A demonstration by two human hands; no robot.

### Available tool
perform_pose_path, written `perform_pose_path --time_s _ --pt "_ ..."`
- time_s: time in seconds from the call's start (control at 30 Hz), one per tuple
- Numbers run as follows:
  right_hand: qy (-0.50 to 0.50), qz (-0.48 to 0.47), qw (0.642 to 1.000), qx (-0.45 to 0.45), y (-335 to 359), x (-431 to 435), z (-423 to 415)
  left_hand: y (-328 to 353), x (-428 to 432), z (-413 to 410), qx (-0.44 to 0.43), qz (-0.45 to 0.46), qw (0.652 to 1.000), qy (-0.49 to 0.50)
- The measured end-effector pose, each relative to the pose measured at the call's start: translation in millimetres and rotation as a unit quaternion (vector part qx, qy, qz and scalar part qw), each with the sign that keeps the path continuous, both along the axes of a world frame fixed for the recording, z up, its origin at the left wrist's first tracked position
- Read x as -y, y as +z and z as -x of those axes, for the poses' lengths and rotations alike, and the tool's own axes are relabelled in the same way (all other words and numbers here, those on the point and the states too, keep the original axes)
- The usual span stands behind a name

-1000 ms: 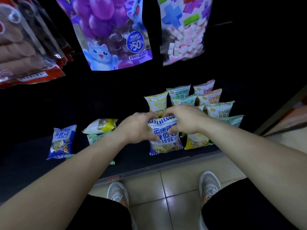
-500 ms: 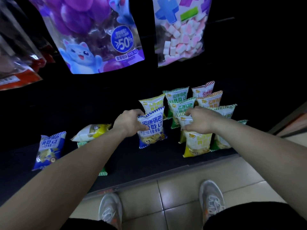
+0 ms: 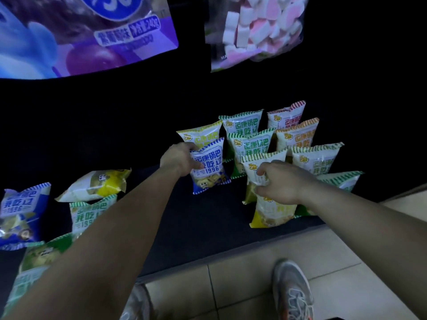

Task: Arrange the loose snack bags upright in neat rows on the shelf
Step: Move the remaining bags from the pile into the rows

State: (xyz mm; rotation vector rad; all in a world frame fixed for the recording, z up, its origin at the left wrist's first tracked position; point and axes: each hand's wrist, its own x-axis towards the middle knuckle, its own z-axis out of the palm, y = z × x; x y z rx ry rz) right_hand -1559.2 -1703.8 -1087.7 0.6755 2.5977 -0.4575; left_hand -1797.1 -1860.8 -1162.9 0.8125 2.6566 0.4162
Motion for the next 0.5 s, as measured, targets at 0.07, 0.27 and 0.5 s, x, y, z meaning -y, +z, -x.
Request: perform_pose_path --time_s 0.07,0.27,0.5 --pt "0.007 0.006 1.0 0.01 -2.3 3.8 1.9 -5.5 -5.5 2.0 -0.019 0.008 1.0 -0.023" --pt "0.016 -0.005 1.0 0.018 -6.2 6.8 1.1 -11.0 -12.0 -6.8 -0.06 -0.005 0.998 -0.027" --pt "0.009 -0.005 1.0 0.002 6.3 10.5 4.5 10.2 -5.7 -19.6 -0.114 0.037 0.992 -0.049"
